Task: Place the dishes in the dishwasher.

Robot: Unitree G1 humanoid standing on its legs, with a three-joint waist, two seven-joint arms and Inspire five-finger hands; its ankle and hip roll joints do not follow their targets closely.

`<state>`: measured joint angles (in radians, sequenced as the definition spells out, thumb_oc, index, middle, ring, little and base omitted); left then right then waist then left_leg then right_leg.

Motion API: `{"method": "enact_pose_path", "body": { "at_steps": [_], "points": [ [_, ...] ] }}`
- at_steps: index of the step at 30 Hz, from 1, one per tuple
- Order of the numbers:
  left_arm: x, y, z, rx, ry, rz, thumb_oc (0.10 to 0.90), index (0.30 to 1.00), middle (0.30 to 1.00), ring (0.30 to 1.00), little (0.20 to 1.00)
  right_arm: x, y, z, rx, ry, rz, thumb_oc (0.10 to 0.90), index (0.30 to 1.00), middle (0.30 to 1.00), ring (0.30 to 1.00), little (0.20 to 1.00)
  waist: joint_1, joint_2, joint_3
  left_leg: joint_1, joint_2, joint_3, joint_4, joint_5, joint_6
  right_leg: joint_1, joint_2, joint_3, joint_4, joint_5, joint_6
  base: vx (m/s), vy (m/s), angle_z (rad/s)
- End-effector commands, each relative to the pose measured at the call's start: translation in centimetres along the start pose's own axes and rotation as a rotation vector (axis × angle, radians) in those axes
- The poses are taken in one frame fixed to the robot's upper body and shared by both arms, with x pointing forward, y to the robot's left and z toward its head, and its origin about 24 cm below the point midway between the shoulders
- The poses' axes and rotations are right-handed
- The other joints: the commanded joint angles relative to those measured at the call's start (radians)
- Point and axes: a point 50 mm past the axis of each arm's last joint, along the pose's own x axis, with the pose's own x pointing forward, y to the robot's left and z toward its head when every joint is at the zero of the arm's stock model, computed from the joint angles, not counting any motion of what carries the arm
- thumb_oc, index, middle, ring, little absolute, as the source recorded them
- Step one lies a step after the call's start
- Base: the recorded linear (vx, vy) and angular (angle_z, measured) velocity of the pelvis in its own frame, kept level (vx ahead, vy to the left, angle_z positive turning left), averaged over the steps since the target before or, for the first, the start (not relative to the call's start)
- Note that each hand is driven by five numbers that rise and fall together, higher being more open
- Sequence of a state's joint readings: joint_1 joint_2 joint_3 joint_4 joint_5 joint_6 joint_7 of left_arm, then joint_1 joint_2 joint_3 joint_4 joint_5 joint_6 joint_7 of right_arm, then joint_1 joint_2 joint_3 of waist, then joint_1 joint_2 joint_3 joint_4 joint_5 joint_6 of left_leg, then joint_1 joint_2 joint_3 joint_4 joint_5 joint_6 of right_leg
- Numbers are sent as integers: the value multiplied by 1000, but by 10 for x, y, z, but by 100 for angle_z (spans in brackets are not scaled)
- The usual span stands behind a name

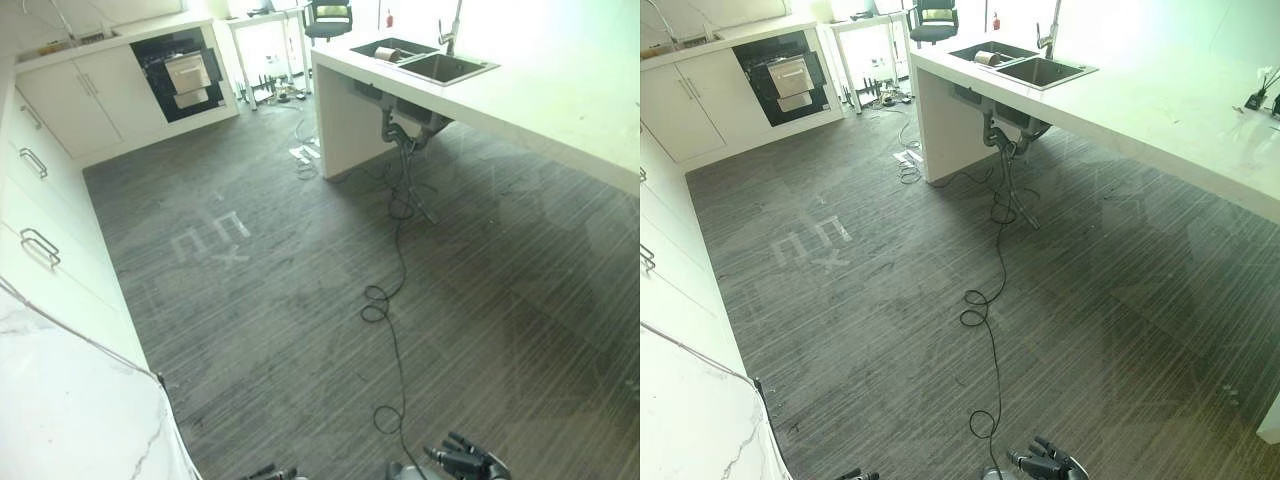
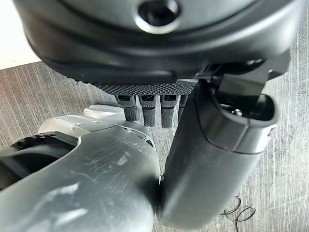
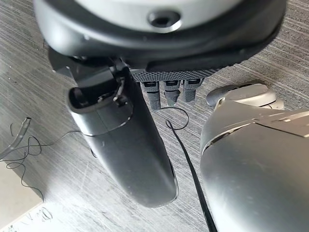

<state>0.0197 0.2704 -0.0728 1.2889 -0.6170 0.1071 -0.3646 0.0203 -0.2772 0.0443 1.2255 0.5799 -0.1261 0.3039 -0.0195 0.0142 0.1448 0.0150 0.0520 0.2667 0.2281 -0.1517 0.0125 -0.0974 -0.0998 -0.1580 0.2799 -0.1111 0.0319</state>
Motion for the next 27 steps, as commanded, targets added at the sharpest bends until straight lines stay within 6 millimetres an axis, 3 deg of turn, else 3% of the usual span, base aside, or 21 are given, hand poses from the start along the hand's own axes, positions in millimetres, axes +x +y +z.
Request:
{"method": "enact_pose_path", "body": {
  "at_steps": [1,6,15,16,17,18,22,27],
  "points": [
    [10,-33,6,-27,-35,-178,800,900,900,900,900,8,9,28,-17,-87,26,800,900,900,900,900,6,-10,3,-53,-2,-52,72,-121,-7,31,-66,-58,20,-86,82,0,0,0],
    [10,-31,10,-59,-60,-134,800,900,900,900,900,8,9,30,-4,-108,24,800,900,900,900,900,6,-12,0,-51,2,-52,72,-119,-12,36,-61,-58,20,-89,80,0,0,0],
    [10,-23,10,182,-51,-16,800,900,900,900,900,8,11,29,8,-110,45,800,900,900,900,900,4,-6,-4,-52,6,-60,72,-113,-20,44,-57,-63,20,-94,75,25,-22,7],
    [10,-23,14,212,-78,0,800,900,900,900,900,8,10,29,16,-117,41,800,900,900,900,900,3,-4,-3,-51,7,-58,72,-113,-20,45,-56,-64,20,-95,75,53,-16,2],
    [8,-23,33,397,-214,103,800,900,900,900,900,8,9,34,7,-130,53,800,900,900,900,900,-2,3,1,-53,11,-56,72,-109,-23,44,-54,-63,20,-97,71,48,-41,-2],
    [4,-26,52,447,-333,155,800,900,900,900,900,8,9,39,-13,-144,68,800,900,900,900,900,-4,7,7,-54,14,-54,72,-105,-25,45,-51,-61,20,-101,68,34,-53,-3],
    [0,-34,72,457,-471,177,800,900,900,900,900,7,9,45,-21,-184,92,800,900,900,900,900,-6,9,15,-48,22,-52,72,-100,-28,53,-43,-65,20,-105,59,35,-69,-2],
    [-3,-41,81,435,-547,157,800,900,900,900,900,8,14,54,-28,-233,113,800,900,900,900,900,-5,8,24,-38,29,-58,72,-91,-32,67,-26,-68,20,-112,44,54,-85,1]
  ]
}}
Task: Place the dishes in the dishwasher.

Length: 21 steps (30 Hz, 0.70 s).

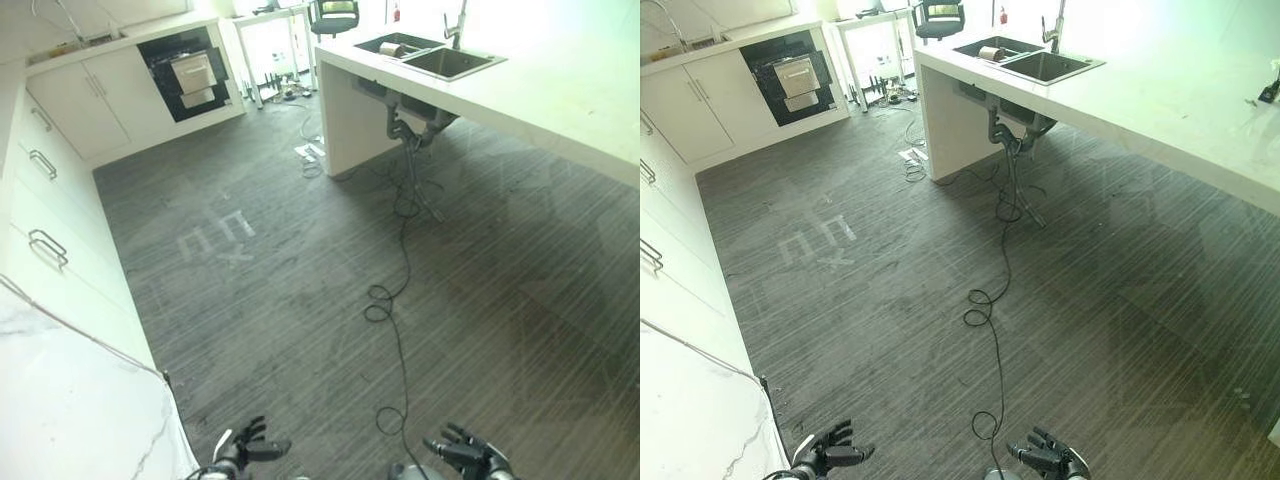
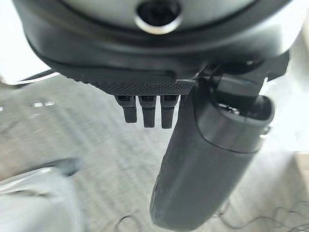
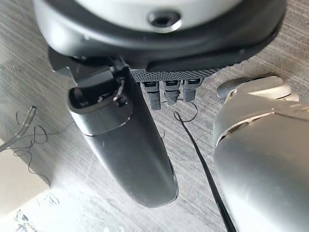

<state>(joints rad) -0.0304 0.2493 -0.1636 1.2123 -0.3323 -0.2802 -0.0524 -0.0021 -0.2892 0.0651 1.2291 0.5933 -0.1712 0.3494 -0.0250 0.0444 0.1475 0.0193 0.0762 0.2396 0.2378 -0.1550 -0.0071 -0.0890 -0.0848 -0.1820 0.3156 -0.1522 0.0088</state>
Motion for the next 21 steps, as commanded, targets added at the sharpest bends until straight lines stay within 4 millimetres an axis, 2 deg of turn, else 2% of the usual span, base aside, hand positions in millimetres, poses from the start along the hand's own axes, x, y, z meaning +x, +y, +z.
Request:
{"method": "enact_pose_path", "body": {
  "at_steps": [1,5,6,7,8,10,11,12,13,14,15,16,17,18,20,21],
  "points": [
    [4,1,28,-29,-156,24,800,900,900,900,900,9,9,41,0,-180,60,800,900,900,900,900,1,-23,23,-41,6,-31,62,-87,-13,61,-40,-44,-16,-72,65,59,-89,2],
    [6,0,38,-43,-195,38,800,900,900,900,900,10,12,49,-10,-210,69,800,900,900,900,900,1,-38,36,-4,-6,-25,62,-71,-13,75,-27,-38,-16,-77,43,107,-148,5],
    [7,-2,41,-28,-204,37,800,900,900,900,900,10,12,53,-19,-215,69,800,900,900,900,900,6,-54,45,18,-26,-15,62,-64,-6,78,-37,-32,-16,-75,36,137,-157,-2],
    [8,-4,44,-18,-213,30,800,900,900,900,900,10,12,56,-30,-224,70,800,900,900,900,900,16,-75,56,36,-51,-4,62,-11,-7,84,-52,-20,-16,-75,25,149,-193,-11],
    [8,-6,48,-14,-222,21,800,900,900,900,900,10,11,60,-40,-234,68,800,900,900,900,900,23,-85,75,-14,-48,-10,181,23,-19,88,-52,-14,-16,-75,12,114,-184,-19],
    [9,-9,52,-30,-225,7,800,900,900,900,900,9,9,65,-43,-251,58,800,900,900,900,900,34,-86,104,-149,-36,-44,409,79,-43,90,-40,-7,-16,-68,-11,92,-135,-24],
    [10,-9,51,-42,-220,2,800,900,900,900,900,9,7,68,-41,-256,52,800,900,900,900,900,39,-83,116,-198,-33,-48,454,95,-48,93,-31,-1,-16,-68,-17,152,-54,-8],
    [9,-9,49,-49,-208,0,800,900,900,900,900,8,5,69,-37,-258,46,800,900,900,900,900,45,-77,124,-225,-34,-46,443,106,-49,99,-22,5,-16,-71,-16,237,40,3],
    [9,-8,45,-51,-188,-2,800,900,900,900,900,8,4,69,-36,-255,41,800,900,900,900,900,54,-69,130,-229,-41,-39,369,126,-51,111,-14,12,-16,-79,-10,407,165,-20],
    [7,-8,34,-63,-148,0,800,900,900,900,900,9,5,68,-42,-245,33,800,900,900,900,900,66,-59,128,-227,-34,-29,222,164,-53,124,-4,17,-16,-93,-4,412,189,-27],
    [7,-7,30,-67,-133,2,800,900,900,900,900,9,5,68,-41,-241,29,800,900,900,900,900,70,-56,130,-222,-28,-27,175,184,-57,134,-2,17,-16,-99,-4,672,336,-65],
    [3,-5,12,-112,-55,18,800,900,900,900,900,9,3,62,-14,-222,-3,800,900,900,900,900,79,-37,137,-249,14,-13,62,230,-76,176,7,0,-16,-128,-4,597,288,-86],
    [2,-5,6,-124,-31,23,800,900,900,900,900,9,2,60,-2,-218,-13,800,900,900,900,900,80,-38,132,-256,18,-17,62,207,-86,194,3,-4,-16,-147,1,604,395,-63],
    [0,-4,-3,-134,8,36,800,900,900,900,900,9,3,58,6,-214,-17,800,900,900,900,900,82,-34,123,-259,27,8,62,163,-61,202,-7,-14,-16,-146,11,314,285,-3],
    [-2,-3,-15,-139,69,51,800,900,900,900,900,10,5,55,30,-217,-23,800,900,900,900,900,82,-38,103,-235,-3,-6,62,101,-29,229,-26,-5,-16,-153,32,301,291,20],
    [-3,-2,-18,-147,85,58,800,900,900,900,900,10,5,53,41,-220,-22,800,900,900,900,900,80,-39,98,-229,-12,-15,62,88,-20,242,-25,-2,-16,-153,33,360,243,-3]
  ]
}}
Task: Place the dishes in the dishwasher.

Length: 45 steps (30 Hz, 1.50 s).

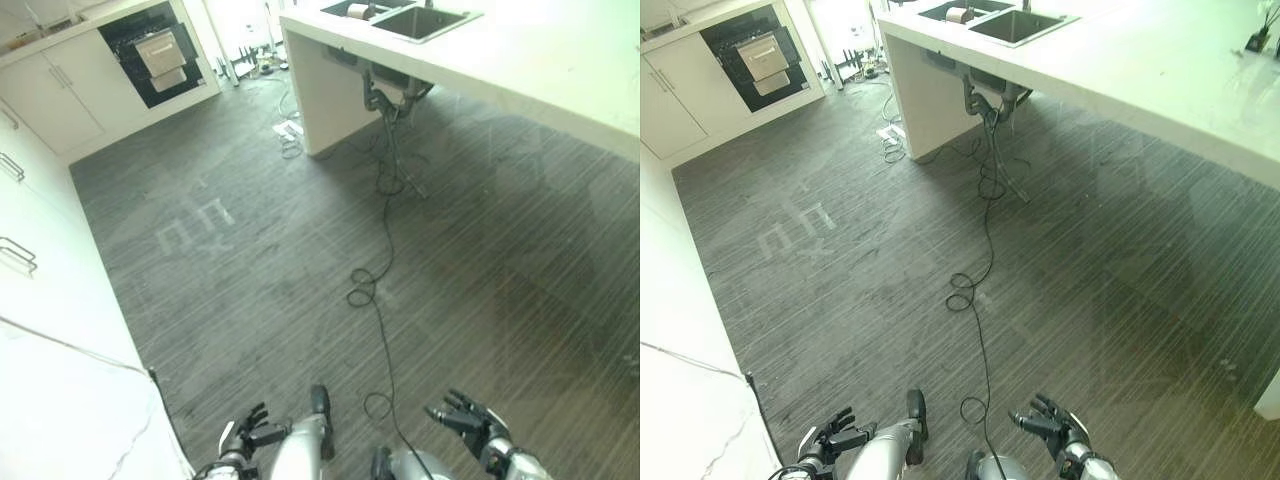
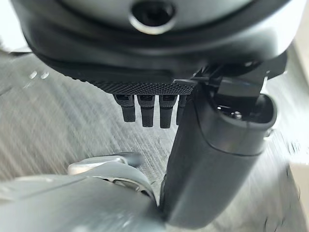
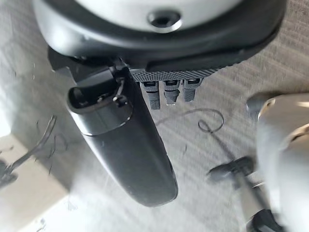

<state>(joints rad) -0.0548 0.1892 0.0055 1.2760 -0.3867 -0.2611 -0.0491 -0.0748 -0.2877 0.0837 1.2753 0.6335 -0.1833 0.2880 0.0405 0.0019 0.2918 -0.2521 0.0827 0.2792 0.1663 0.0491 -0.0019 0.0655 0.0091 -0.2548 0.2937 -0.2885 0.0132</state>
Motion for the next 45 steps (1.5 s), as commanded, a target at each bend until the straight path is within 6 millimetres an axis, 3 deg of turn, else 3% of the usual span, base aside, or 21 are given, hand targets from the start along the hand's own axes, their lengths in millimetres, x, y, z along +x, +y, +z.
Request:
{"method": "enact_pose_path", "body": {
  "at_steps": [1,2,3,6,7,8,9,10,13,16,19,20,21,25,28,30,32,35,39,42,45],
  "points": [
    [-4,6,-13,68,66,3,800,900,900,900,900,2,1,33,48,-185,26,800,900,900,900,900,9,4,-54,58,-32,-66,134,-138,-8,115,-114,74,6,-11,27,491,300,-18],
    [-5,13,-14,80,77,17,800,900,900,900,900,2,4,29,68,-184,23,800,900,900,900,900,-14,18,-68,96,-61,-98,134,-182,31,157,-100,65,31,117,52,510,368,-3],
    [-5,15,-11,87,67,12,800,900,900,900,900,2,5,29,76,-193,21,800,900,900,900,900,-28,24,-69,113,-81,-110,134,-202,59,109,-106,76,163,178,76,429,361,-2],
    [-2,16,-1,101,35,-1,800,900,900,900,900,-1,4,28,86,-230,21,800,900,900,900,900,-52,48,-65,151,-114,-119,134,-245,110,-45,-143,71,524,312,114,278,339,39],
    [0,15,3,118,29,0,800,900,900,900,900,-2,1,30,90,-250,24,800,900,900,900,900,-59,66,-54,181,-116,-123,134,-265,123,-134,-165,44,643,303,89,351,322,27],
    [0,14,3,118,28,-3,800,900,900,900,900,-2,1,31,89,-256,29,800,900,900,900,900,-65,67,-50,191,-120,-128,134,-270,125,-154,-151,35,629,292,85,507,159,21],
    [0,12,4,122,20,-15,800,900,900,900,900,-3,0,33,80,-269,44,800,900,900,900,900,-100,59,-37,222,-142,-161,134,-289,123,-230,-85,18,474,262,86,366,-16,2],
    [0,12,4,124,19,-17,800,900,900,900,900,-3,0,33,80,-271,46,800,900,900,900,900,-106,59,-35,226,-143,-168,134,-292,122,-242,-79,17,459,255,85,457,-79,19],
    [1,8,5,138,37,-35,800,900,900,900,900,-5,-4,37,101,-284,46,800,900,900,900,900,-148,45,-33,294,-166,-207,134,-358,99,-325,-106,-15,114,304,94,443,-97,81],
    [1,4,0,146,60,-40,800,900,900,900,900,-7,-9,37,105,-282,45,800,900,900,900,900,-151,49,-35,366,-170,-223,134,-426,80,-389,-138,-57,7,344,119,483,-97,29],
    [-1,2,-6,139,69,-41,800,900,900,900,900,-7,-10,35,115,-273,27,800,900,900,900,900,-162,36,-45,416,-189,-222,134,-425,63,-372,-141,-62,6,323,91,378,-130,-28],
    [-2,1,-10,134,80,-51,800,900,900,900,900,-7,-12,33,140,-264,7,800,900,900,900,900,-165,39,-57,466,-189,-232,134,-353,33,-339,-119,-48,6,313,74,678,-241,-36],
    [-3,-2,-12,142,74,-70,800,900,900,900,900,-8,-14,34,114,-272,1,800,900,900,900,900,-151,26,-65,500,-183,-220,190,-163,-35,-269,-103,-19,6,250,38,645,-230,18],
    [-4,-3,-13,110,69,-79,800,900,900,900,900,-9,-19,38,90,-277,-22,800,900,900,900,900,-132,6,-69,361,-175,-209,489,-11,-116,-188,-100,4,6,185,-5,314,-117,38],
    [-3,-6,-10,120,55,-92,800,900,900,900,900,-11,-23,42,90,-296,-22,800,900,900,900,900,-104,-12,-59,215,-134,-184,576,-14,-111,-120,-93,46,6,135,-20,219,-65,-19],
    [-3,-4,-9,118,54,-90,800,900,900,900,900,-9,-19,46,83,-305,-11,800,900,900,900,900,-80,-26,-51,153,-79,-139,479,-38,-80,-78,-86,80,6,97,-27,288,35,-45],
    [-3,-1,-10,108,70,-78,800,900,900,900,900,-6,-15,47,85,-301,-9,800,900,900,900,900,-66,-30,-44,135,-66,-126,390,-45,-73,-62,-81,98,6,85,-23,282,132,-30],
    [-6,7,-20,116,108,-59,800,900,900,900,900,-4,-10,43,76,-279,-6,800,900,900,900,900,-22,-22,-33,89,-27,-186,134,15,-99,-17,-60,137,6,42,0,325,233,-31],
    [-12,11,-34,88,152,-42,800,900,900,900,900,-6,-16,40,55,-257,-46,800,900,900,900,900,10,-27,-16,-45,24,-236,134,79,-121,22,-68,175,6,11,5,292,284,-73],
    [-14,10,-39,69,163,-47,800,900,900,900,900,-7,-22,36,64,-215,-98,800,900,900,900,900,2,-18,-31,-15,7,-221,134,6,-95,26,-86,179,6,9,12,258,359,-52],
    [-13,10,-36,96,150,-58,800,900,900,900,900,-8,-25,25,59,-159,-131,800,900,900,900,900,-13,-6,-53,59,-43,-231,134,-129,-55,46,-105,162,6,13,33,284,348,-10]
  ]
}}
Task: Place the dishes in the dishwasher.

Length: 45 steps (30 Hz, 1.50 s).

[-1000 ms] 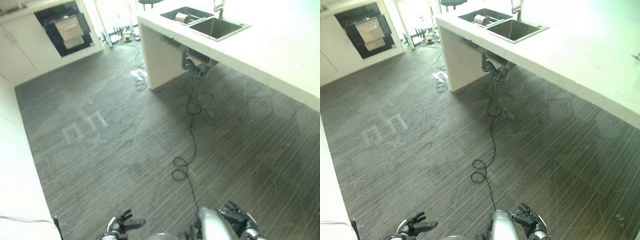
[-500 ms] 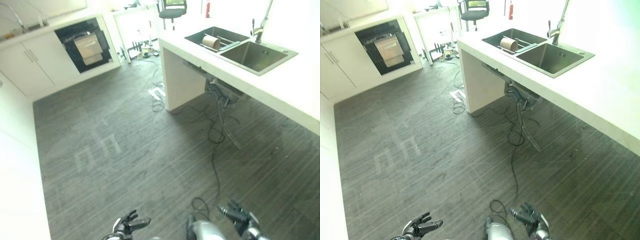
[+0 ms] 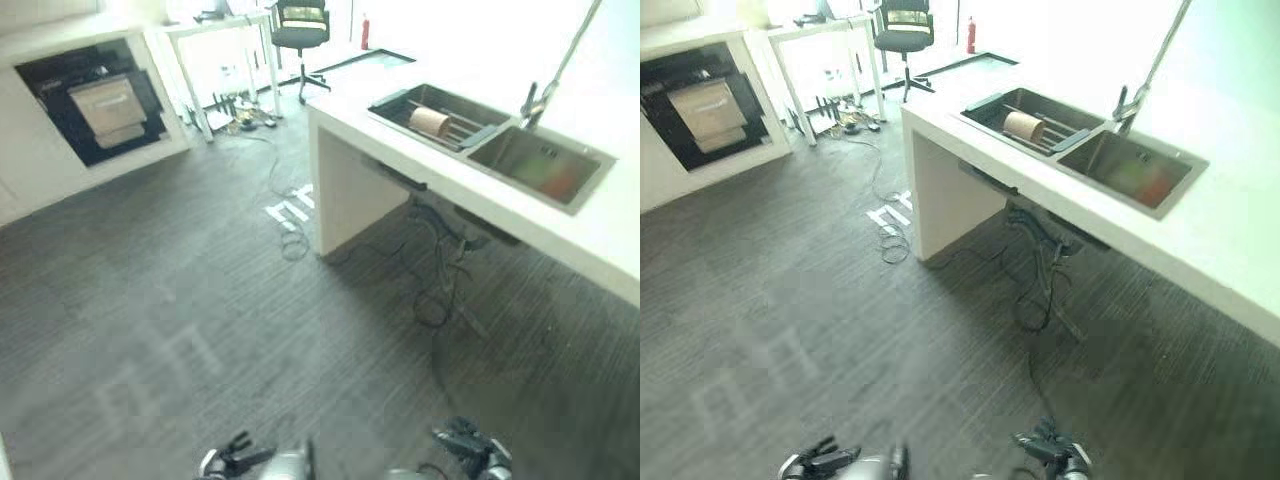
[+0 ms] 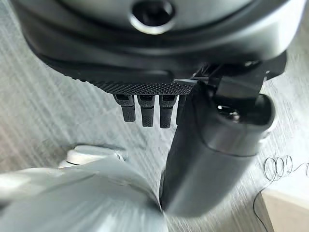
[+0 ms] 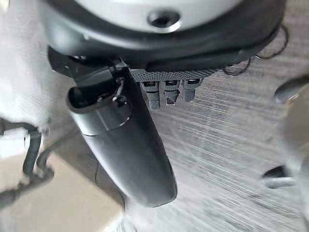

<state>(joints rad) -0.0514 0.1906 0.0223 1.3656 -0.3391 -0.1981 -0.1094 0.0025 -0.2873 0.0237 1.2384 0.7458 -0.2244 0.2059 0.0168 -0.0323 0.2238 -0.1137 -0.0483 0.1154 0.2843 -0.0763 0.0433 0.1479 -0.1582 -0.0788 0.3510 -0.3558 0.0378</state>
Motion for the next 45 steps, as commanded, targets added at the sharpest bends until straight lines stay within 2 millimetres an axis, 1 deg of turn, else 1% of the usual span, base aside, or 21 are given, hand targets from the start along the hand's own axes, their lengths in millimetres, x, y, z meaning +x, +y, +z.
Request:
{"method": "enact_pose_path", "body": {
  "at_steps": [1,3,4,7,9,10,12,15,19,21,23,26,27,28,29,31,32,33,37,40,45],
  "points": [
    [-4,8,-6,94,-1,-12,800,900,900,900,900,7,1,30,-87,-60,2,800,900,900,900,900,-12,58,3,-35,86,-67,16,-48,-64,-7,73,-50,-51,164,20,312,445,25],
    [-2,10,4,168,-2,-26,800,900,900,900,900,4,-6,17,-67,-9,-32,800,900,900,900,900,-45,86,17,27,68,-30,16,-110,7,-193,29,-101,311,294,63,243,472,23],
    [-1,11,5,172,4,-17,800,900,900,900,900,3,-7,15,-83,1,-28,800,900,900,900,900,-47,91,22,37,68,-14,16,-118,12,-229,12,-120,360,311,62,187,302,0],
    [-1,11,6,163,12,-7,800,900,900,900,900,3,-5,12,-100,0,-10,800,900,900,900,900,-54,86,43,64,61,19,16,-145,22,-279,7,-171,289,298,60,186,35,-50],
    [0,9,8,189,8,-13,800,900,900,900,900,3,-4,14,-94,-15,0,800,900,900,900,900,-63,71,48,84,47,21,16,-168,19,-292,17,-190,98,312,60,282,-138,-68],
    [0,7,8,184,5,-12,800,900,900,900,900,5,0,20,-99,-34,18,800,900,900,900,900,-65,52,50,114,26,26,16,-202,9,-323,-21,-205,-51,353,78,366,-190,-10],
    [1,2,8,173,-4,-14,800,900,900,900,900,8,6,29,-105,-62,36,800,900,900,900,900,-79,21,42,146,-15,20,16,-249,7,-444,-103,-146,-51,378,113,425,-224,-59],
    [1,-1,7,164,-13,-17,800,900,900,900,900,9,7,29,-108,-66,27,800,900,900,900,900,-83,21,29,180,-17,9,16,-276,0,-454,-126,-103,-51,404,120,375,-232,-33],
    [-2,2,-4,91,27,38,800,900,900,900,900,11,12,25,-148,-37,14,800,900,900,900,900,-68,23,3,243,23,37,16,-283,-16,-395,-105,-142,-51,362,107,454,-340,-7],
    [-3,4,-9,52,37,45,800,900,900,900,900,10,11,26,-155,-45,17,800,900,900,900,900,-66,35,2,288,51,40,16,-249,-35,-371,-73,-155,-51,336,87,351,-317,-31],
    [-4,2,-12,30,36,48,800,900,900,900,900,11,11,31,-175,-66,32,800,900,900,900,900,-51,33,-5,294,74,25,79,-104,-82,-335,-39,-172,-51,287,42,315,-356,-40],
    [-3,-2,-12,34,42,23,800,900,900,900,900,10,5,39,-176,-100,14,800,900,900,900,900,-43,32,-4,185,104,23,282,16,-124,-293,-11,-183,-51,231,-11,207,-265,-48],
    [-2,-5,-11,60,40,9,800,900,900,900,900,10,3,41,-167,-111,0,800,900,900,900,900,-34,32,4,118,108,18,343,16,-117,-273,-4,-179,-51,216,-21,192,-189,-22],
    [-2,-8,-10,71,38,3,800,900,900,900,900,10,2,43,-163,-118,-4,800,900,900,900,900,-24,33,10,86,74,8,328,-14,-100,-259,3,-164,-51,207,-17,227,-78,5],
    [-2,-9,-11,67,38,7,800,900,900,900,900,10,4,45,-171,-118,2,800,900,900,900,900,-14,33,14,68,26,-14,262,-37,-78,-253,19,-127,-51,205,-8,256,-3,-1],
    [-3,-6,-11,63,36,14,800,900,900,900,900,11,4,46,-176,-115,0,800,900,900,900,900,-4,33,20,72,13,-34,120,-54,-48,-241,37,-90,-51,196,2,257,89,-73],
    [-2,-2,-8,52,28,16,800,900,900,900,900,12,5,48,-182,-109,-8,800,900,900,900,900,10,67,36,3,14,-138,16,-85,-55,-237,88,-66,-51,184,9,258,250,-121],
    [-2,-3,-9,40,30,16,800,900,900,900,900,12,4,48,-187,-108,-18,800,900,900,900,900,33,71,55,-78,20,-187,16,-25,-94,-219,103,-30,-51,163,14,207,243,-107],
    [-2,-1,-9,94,42,42,800,900,900,900,900,9,-4,37,-40,-93,-60,800,900,900,900,900,15,85,34,-74,38,-160,16,-66,-73,-217,83,-62,-51,146,26,69,223,-100],
    [-1,6,-1,74,32,66,800,900,900,900,900,5,-10,25,-32,-65,-83,800,900,900,900,900,-19,101,3,-46,41,-112,16,-103,-52,-218,63,-75,-51,151,35,120,259,-28],
    [-1,8,2,61,25,65,800,900,900,900,900,4,-9,21,-23,-60,-86,800,900,900,900,900,-26,102,-5,-21,31,-91,16,-126,-27,-209,47,-73,-51,158,43,88,132,-13]
  ]
}}
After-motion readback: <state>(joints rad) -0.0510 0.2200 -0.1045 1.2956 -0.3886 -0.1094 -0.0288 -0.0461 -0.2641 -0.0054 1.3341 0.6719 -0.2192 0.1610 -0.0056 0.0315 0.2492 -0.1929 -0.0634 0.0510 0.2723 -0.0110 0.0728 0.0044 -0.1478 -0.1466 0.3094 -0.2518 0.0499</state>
